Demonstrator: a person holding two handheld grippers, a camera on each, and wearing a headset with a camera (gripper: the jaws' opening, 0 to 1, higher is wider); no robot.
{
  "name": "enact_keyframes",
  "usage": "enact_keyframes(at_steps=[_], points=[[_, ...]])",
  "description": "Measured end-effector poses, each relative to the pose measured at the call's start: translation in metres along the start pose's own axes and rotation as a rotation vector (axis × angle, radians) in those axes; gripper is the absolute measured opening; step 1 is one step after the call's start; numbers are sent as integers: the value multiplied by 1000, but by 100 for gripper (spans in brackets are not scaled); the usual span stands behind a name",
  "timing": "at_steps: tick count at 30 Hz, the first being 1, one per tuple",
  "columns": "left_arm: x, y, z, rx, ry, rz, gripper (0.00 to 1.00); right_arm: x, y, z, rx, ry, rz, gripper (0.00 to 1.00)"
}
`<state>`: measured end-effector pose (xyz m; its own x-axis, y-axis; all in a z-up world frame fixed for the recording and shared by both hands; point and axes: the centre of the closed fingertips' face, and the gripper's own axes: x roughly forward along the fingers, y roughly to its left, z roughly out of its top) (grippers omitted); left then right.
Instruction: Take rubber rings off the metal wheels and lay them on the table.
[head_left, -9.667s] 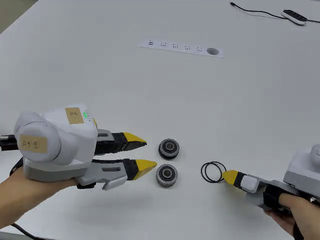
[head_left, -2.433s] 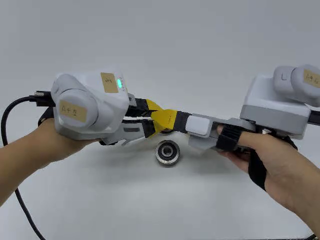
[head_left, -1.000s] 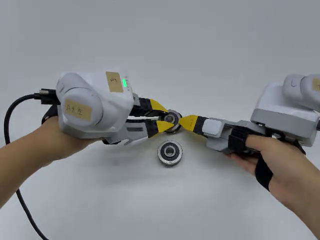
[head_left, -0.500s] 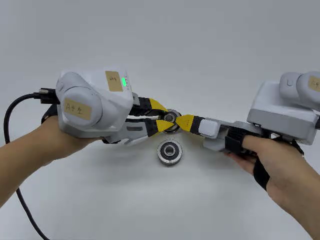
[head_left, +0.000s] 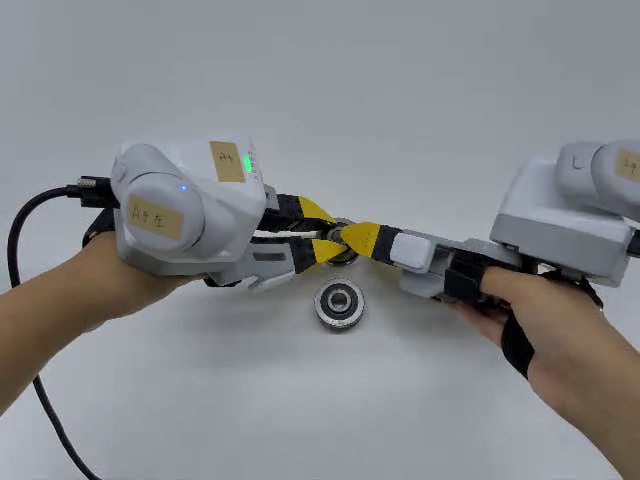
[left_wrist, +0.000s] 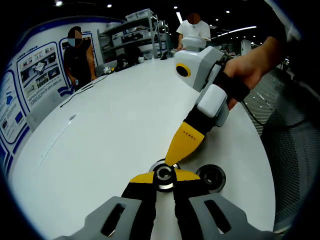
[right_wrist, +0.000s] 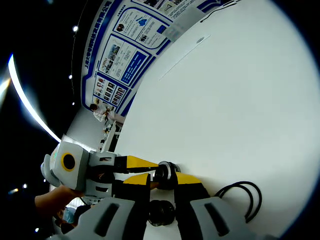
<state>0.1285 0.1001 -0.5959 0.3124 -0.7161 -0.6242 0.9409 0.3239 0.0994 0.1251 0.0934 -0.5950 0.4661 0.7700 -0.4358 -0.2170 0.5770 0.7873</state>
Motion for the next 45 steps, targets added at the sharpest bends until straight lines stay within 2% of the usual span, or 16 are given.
enact_keyframes(at_steps=[45], points=[[0,0,-1,-3,0,1,12,-2,2,2,-12,-6,-3,23]])
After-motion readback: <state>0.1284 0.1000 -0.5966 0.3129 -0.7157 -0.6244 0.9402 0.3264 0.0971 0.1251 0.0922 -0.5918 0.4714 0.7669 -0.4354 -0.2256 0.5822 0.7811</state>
